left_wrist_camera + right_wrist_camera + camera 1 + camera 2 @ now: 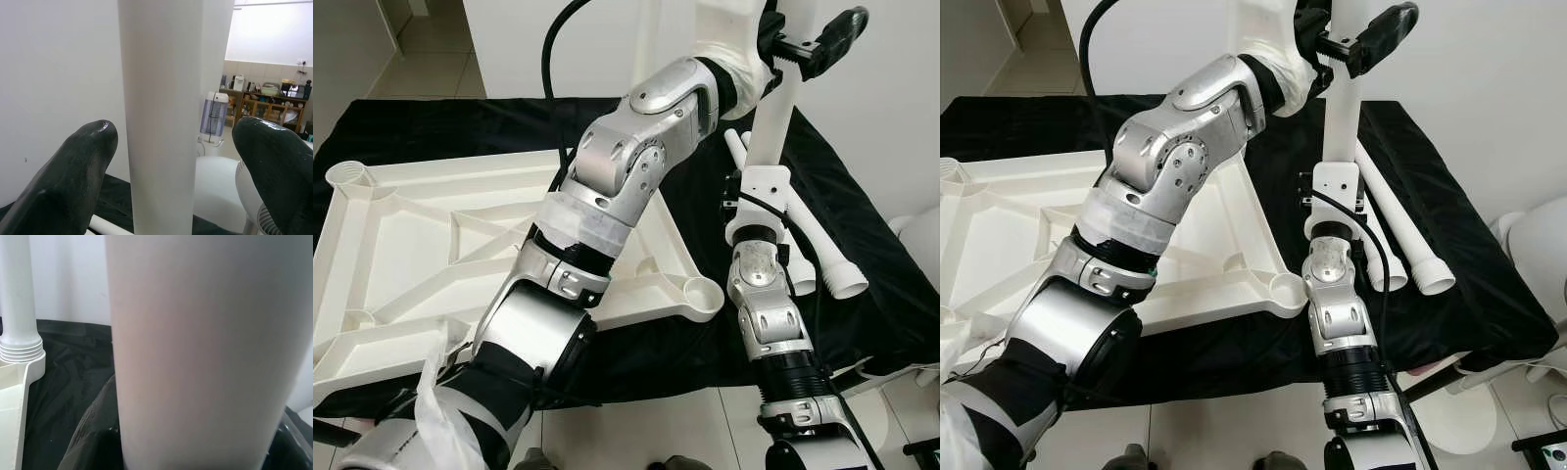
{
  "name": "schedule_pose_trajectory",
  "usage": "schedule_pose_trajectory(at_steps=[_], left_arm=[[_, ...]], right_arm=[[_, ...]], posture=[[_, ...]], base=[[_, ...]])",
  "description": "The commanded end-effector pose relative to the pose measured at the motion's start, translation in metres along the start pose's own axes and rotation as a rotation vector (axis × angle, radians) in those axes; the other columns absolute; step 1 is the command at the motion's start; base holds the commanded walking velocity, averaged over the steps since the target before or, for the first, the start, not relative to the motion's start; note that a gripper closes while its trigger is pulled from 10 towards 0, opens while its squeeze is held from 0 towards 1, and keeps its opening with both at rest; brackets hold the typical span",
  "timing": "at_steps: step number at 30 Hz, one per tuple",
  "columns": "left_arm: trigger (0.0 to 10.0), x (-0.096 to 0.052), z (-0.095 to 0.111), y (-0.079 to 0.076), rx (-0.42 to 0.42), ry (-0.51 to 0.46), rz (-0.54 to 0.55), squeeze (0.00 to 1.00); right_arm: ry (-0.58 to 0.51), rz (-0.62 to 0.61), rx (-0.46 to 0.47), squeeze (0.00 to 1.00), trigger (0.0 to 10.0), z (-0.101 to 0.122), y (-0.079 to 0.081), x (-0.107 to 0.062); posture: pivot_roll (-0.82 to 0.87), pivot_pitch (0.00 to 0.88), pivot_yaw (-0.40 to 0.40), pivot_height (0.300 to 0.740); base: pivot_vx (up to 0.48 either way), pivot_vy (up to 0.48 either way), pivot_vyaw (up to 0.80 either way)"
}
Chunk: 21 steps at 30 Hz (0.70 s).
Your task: Building children table
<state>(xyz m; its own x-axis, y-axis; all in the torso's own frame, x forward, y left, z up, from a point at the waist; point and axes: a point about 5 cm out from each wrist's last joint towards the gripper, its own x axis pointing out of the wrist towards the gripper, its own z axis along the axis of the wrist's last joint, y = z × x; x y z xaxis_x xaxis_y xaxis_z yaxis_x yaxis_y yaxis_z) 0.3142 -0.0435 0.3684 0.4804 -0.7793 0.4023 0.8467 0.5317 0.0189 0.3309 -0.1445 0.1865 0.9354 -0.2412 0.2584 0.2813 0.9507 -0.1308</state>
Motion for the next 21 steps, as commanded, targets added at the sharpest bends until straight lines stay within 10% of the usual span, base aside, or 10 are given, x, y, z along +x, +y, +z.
schedule_pose_trajectory(at_steps=[1, 21], left_arm=[[10.0, -0.001, -0.002, -0.007, 0.026, 0.020, -0.104, 0.00], [10.0, -0.038, -0.027, 0.018, 0.015, 0.056, 0.033, 0.00]], right_arm=[[0.004, -0.017, 0.013, 0.00, 10.0, -0.001, -0.003, 0.001], [0.029, -0.037, 0.075, 0.00, 10.0, -0.005, -0.024, 0.005]], posture=[[0.00, 0.000, -0.044, 0.740], [0.02, 0.000, -0.037, 0.740]], base=[[0.000, 0.000, 0.00], [0.000, 0.000, 0.00]])
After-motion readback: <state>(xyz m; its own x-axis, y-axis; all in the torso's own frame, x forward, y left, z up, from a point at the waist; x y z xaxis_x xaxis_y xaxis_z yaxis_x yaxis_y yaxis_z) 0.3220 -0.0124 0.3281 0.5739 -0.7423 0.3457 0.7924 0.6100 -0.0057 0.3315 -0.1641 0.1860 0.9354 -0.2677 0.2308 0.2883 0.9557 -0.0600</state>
